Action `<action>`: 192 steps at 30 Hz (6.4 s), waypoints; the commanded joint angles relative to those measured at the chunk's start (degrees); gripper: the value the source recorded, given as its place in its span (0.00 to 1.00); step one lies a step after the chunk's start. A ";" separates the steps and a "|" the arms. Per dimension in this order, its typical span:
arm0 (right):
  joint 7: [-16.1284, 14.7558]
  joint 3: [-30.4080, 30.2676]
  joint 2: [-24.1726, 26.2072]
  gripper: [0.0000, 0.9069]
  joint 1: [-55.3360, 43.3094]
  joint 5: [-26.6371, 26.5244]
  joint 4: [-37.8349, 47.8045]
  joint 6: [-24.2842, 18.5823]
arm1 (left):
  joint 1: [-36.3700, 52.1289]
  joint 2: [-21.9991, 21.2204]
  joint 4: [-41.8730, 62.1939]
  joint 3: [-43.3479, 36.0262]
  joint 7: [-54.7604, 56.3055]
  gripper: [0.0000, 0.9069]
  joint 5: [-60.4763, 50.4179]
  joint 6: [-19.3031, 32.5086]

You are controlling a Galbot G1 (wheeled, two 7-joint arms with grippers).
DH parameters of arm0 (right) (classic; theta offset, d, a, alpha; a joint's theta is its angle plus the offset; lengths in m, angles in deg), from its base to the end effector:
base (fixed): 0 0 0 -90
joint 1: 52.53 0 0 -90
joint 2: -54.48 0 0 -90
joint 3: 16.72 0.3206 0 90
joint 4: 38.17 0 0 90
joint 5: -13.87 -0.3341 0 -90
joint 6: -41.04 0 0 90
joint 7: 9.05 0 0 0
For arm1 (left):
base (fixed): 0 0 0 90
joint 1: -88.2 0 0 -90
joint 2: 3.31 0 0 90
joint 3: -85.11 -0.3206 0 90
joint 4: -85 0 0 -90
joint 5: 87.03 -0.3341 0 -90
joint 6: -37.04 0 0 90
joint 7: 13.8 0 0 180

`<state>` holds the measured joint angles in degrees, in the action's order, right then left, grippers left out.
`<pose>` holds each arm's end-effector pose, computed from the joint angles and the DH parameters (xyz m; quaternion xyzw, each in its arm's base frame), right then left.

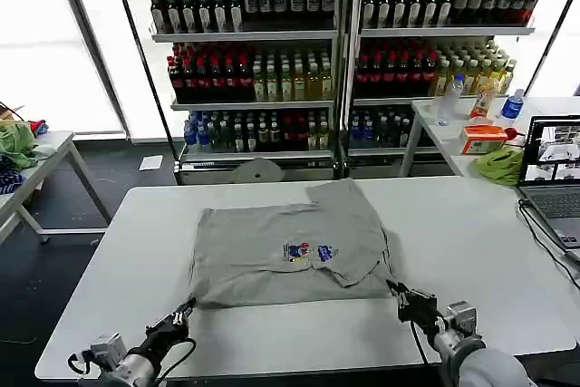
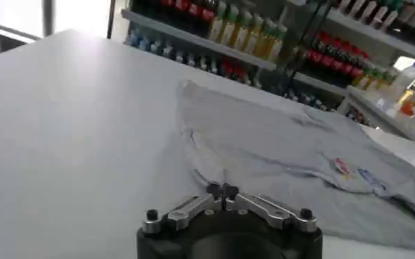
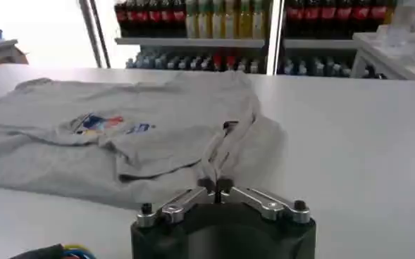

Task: Fold and organize the clothes.

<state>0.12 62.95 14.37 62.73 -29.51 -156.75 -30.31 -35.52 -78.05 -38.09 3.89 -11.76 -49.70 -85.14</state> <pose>0.1997 -0.0891 -0.2532 0.1646 -0.9505 0.0398 0.2607 0.1623 0.0776 -0.2551 -0.0410 -0.9477 0.1575 0.2745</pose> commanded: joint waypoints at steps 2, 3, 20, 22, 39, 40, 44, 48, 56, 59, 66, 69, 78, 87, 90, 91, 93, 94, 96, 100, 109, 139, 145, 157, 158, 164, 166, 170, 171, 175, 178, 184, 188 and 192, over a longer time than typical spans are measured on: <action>-0.61 1.74 3.09 0.00 7.83 0.22 -3.36 -0.52 | -8.55 -1.14 -4.95 2.29 0.39 0.01 -0.66 -0.79; -0.64 2.39 3.34 0.00 8.79 0.24 -3.71 -0.56 | -9.91 -1.14 -5.58 2.42 0.38 0.01 -0.62 -0.82; -0.72 5.20 3.65 0.03 14.51 1.26 -5.25 -0.55 | -15.56 -1.47 -7.32 4.88 -1.41 0.01 -3.79 -0.86; -0.68 5.17 3.54 1.00 14.87 1.70 -5.45 -0.29 | -15.51 -1.30 -7.24 5.26 -1.97 0.44 -3.86 -0.85; -0.87 6.54 1.23 1.00 5.03 -1.11 -5.62 2.88 | -12.70 0.11 -8.09 8.52 -3.38 1.00 -4.26 -0.87; -0.87 6.35 0.87 1.00 2.79 -1.71 -4.99 3.22 | -12.04 0.31 -8.11 8.83 -3.35 1.00 -4.20 -0.87; -2.31 5.63 0.25 1.00 -3.13 -2.54 -3.01 4.08 | -9.48 1.67 -7.75 9.74 -3.50 1.00 -3.33 -0.88; -5.44 2.13 -2.03 1.00 -11.76 -2.81 1.16 6.02 | -4.36 4.63 -4.93 11.35 -3.50 1.00 -0.23 -0.89; -11.09 -8.05 -7.33 1.00 -35.73 -2.66 15.13 9.43 | 5.84 11.81 5.27 7.60 -6.01 1.00 2.25 -0.89; -13.30 -12.67 -9.47 1.00 -43.04 -1.94 21.53 10.32 | 11.10 15.09 11.07 5.34 -6.60 1.00 1.94 -0.90; -16.35 -19.13 -16.08 1.00 -55.83 1.29 37.78 10.11 | 20.42 19.57 19.88 1.31 -7.59 1.00 3.35 -0.87; -17.39 -20.90 -19.10 1.00 -59.08 3.49 43.20 9.64 | 24.33 20.43 23.46 -0.66 -7.81 1.00 3.85 -0.86; -16.60 -21.70 -25.64 1.00 -63.37 6.82 55.51 9.33 | 33.93 20.97 31.52 -7.64 -8.06 1.00 4.03 -0.86; -16.32 -22.34 -29.16 1.00 -63.75 7.98 62.41 9.13 | 40.46 20.02 38.58 -11.94 -8.40 1.00 4.00 -0.82; -16.27 -22.07 -30.06 0.52 -63.15 7.99 62.86 9.12 | 41.74 19.39 39.46 -12.69 -8.41 1.00 3.93 -0.82; -16.04 -21.95 -30.34 0.29 -62.92 7.90 62.75 8.76 | 42.16 19.14 39.67 -12.95 -8.34 1.00 3.95 -0.82; -16.27 -21.69 -30.46 0.00 -62.78 7.15 62.43 8.84 | 42.37 18.87 39.87 -13.39 -8.36 1.00 3.79 -0.82; -16.14 -21.98 -30.47 0.00 -62.81 6.76 62.40 9.00 | 42.54 18.66 39.99 -13.64 -8.37 1.00 3.61 -0.82; -16.07 -22.22 -30.65 0.00 -62.82 6.75 62.86 9.13 | 42.83 18.27 40.36 -14.09 -8.39 1.00 3.35 -0.81; -15.72 -21.90 -31.15 0.00 -62.51 5.39 62.94 9.18 | 43.80 17.56 40.77 -15.02 -8.33 1.00 3.20 -0.77; -15.65 -22.18 -30.74 0.00 -62.48 4.77 62.29 9.16 | 46.36 17.41 43.89 -17.91 -8.38 1.00 3.05 -0.77; -15.69 -22.12 -29.25 0.00 -62.21 4.12 60.00 8.71 | 43.32 15.72 42.34 -19.57 -10.32 0.02 1.66 -0.72; -15.57 -21.70 -29.06 0.00 -61.83 3.35 58.14 8.79 | 44.08 15.65 41.77 -19.57 -9.37 0.01 2.37 0.24; -11.28 -17.46 -23.96 0.00 -54.79 -5.08 41.41 8.91 | 40.92 17.88 33.65 -16.53 -7.30 0.01 5.13 1.02; -11.06 -17.16 -23.29 0.00 -54.08 -5.99 40.53 8.93 | 40.45 17.95 32.66 -16.29 -6.90 0.01 5.40 0.99; -8.98 -13.45 -19.11 0.00 -47.06 -9.88 30.00 9.95 | 36.50 19.19 25.12 -13.75 -4.95 0.02 7.85 0.73; -8.79 -12.69 -17.99 0.00 -45.68 -10.29 27.80 10.05 | 35.40 19.76 23.54 -12.79 -4.92 0.01 7.98 0.71; -8.11 -10.25 -16.21 0.00 -41.80 -11.82 22.68 10.13 | 31.48 20.84 20.28 -10.43 -4.81 0.01 8.22 0.83; -7.80 -9.31 -16.00 0.00 -40.72 -12.18 21.60 10.21 | 31.00 20.94 19.87 -10.07 -4.74 0.01 8.23 0.86; -7.25 -6.74 -14.91 0.00 -37.36 -13.38 17.36 10.45 | 27.24 21.40 16.34 -7.70 -4.21 0.01 8.30 1.48; -6.62 -4.48 -13.32 0.00 -33.83 -14.95 14.40 10.51 | 24.16 21.23 14.01 -6.42 -3.76 0.01 8.21 2.30; -5.97 0.68 -9.91 0.00 -25.15 -16.99 8.69 10.50 | 18.80 20.06 7.98 -4.86 -2.95 0.01 8.27 2.23; -4.95 3.94 -8.29 0.00 -19.90 -18.86 5.23 10.45 | 14.59 19.62 4.51 -3.29 -2.61 0.01 8.13 1.26; -4.88 5.46 -7.21 0.00 -15.79 -18.83 3.02 10.06 | 11.23 19.57 2.04 -2.10 -2.29 0.01 7.60 0.84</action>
<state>-5.35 63.82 4.58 37.72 -46.06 -147.10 -20.28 -16.13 -58.39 -28.73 -0.63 -14.39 -41.90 -83.98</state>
